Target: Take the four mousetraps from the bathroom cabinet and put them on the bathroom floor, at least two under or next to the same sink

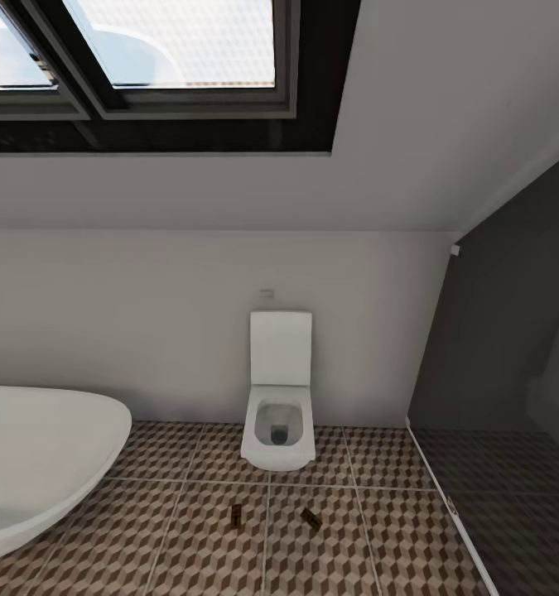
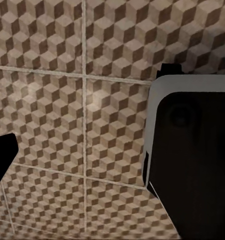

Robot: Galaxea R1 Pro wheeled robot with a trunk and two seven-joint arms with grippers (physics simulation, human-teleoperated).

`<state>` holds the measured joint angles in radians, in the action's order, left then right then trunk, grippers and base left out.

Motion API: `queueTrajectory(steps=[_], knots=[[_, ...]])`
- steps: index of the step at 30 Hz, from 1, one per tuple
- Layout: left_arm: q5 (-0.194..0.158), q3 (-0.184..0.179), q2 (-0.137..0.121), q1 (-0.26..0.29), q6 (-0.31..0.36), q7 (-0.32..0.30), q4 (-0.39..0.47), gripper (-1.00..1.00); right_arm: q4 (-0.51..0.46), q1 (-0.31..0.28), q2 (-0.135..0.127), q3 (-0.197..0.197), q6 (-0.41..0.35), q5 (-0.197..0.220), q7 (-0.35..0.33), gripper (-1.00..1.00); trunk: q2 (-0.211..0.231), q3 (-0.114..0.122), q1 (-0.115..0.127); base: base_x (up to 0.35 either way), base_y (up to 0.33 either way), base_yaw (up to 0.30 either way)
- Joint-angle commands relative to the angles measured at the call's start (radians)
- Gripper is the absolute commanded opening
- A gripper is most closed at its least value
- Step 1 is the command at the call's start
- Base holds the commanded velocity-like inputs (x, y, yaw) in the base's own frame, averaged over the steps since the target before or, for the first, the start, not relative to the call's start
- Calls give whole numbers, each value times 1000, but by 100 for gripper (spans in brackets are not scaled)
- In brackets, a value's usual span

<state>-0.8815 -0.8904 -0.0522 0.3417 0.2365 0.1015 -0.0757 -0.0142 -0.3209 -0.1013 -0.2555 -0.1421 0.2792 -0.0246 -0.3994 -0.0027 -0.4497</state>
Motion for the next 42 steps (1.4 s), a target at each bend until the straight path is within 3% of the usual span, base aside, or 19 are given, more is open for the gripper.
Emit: queueTrajectory(steps=[1, 7, 12, 19, 22, 27, 42], knots=[[-10, -9, 0, 0, 21, 2, 1, 100, -1, 0, -1, -8, -22, 9, -2, 100, -1, 0, 0, 0, 0, 0], [-10, -10, 0, -4, 80, 0, 2, 100, -2, 0, 0, -9, -84, 9, -1, 100, -1, 0, 0, 0, 0, 0], [-10, -10, 0, -4, 76, -1, 4, 100, -5, 0, 3, -10, -80, 9, -1, 100, -1, 0, 0, 0, 0, 0], [-10, -10, -2, -4, -6, -2, 5, 100, -8, 0, 6, -10, -37, 8, -2, 100, -1, 0, 0, 0, 0, 0], [-10, -11, -1, -4, -145, -2, 5, 100, -8, 0, 5, -9, 36, 8, -2, 100, -1, 0, 0, 0, 0, 0], [-9, -11, 0, -4, -223, -2, 6, 100, -8, 0, 6, -10, 80, 9, -2, 100, -1, 0, 0, 0, 0, 0], [-9, -11, -3, -4, -248, -2, 4, 100, -9, 0, 8, -10, 219, 12, -3, 100, -1, 0, 0, 0, 0, 0]])
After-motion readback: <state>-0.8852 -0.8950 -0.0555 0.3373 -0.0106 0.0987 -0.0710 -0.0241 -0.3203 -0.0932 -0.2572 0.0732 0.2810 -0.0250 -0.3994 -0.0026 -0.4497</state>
